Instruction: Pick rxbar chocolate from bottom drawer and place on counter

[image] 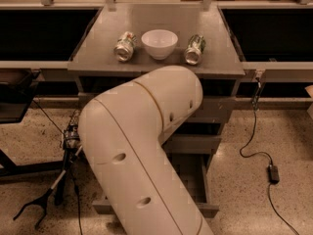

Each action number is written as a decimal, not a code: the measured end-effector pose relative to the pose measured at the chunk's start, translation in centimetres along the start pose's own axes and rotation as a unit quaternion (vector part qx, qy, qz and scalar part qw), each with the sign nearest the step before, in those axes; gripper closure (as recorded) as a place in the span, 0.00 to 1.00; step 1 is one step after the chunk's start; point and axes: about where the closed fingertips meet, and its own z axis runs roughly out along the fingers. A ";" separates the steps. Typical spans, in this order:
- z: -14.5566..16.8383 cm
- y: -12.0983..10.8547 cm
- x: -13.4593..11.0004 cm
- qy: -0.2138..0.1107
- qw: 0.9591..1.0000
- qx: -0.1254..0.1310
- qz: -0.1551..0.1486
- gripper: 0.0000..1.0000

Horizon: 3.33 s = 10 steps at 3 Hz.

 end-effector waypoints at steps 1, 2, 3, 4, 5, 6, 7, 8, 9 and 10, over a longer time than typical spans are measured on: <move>-3.1 1.6 5.9 0.023 0.999 -0.014 0.030 1.00; -6.8 1.8 11.8 0.031 0.997 -0.015 0.067 1.00; -11.2 2.9 18.6 0.042 0.993 -0.012 0.113 1.00; -16.5 3.6 24.0 0.048 0.986 0.004 0.157 1.00; -21.8 3.8 28.0 0.045 0.979 0.025 0.198 1.00; -21.8 3.8 28.0 0.045 0.979 0.025 0.198 1.00; -22.9 3.6 28.1 0.040 0.977 0.047 0.204 1.00; -26.5 2.8 29.5 0.044 0.970 0.093 0.221 1.00; -30.9 1.5 31.9 0.055 0.959 0.136 0.243 1.00; -35.2 -0.4 33.9 0.063 0.948 0.169 0.263 1.00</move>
Offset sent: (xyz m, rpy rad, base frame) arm -0.0231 -0.1429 0.1589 -0.0336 -0.0494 -0.2254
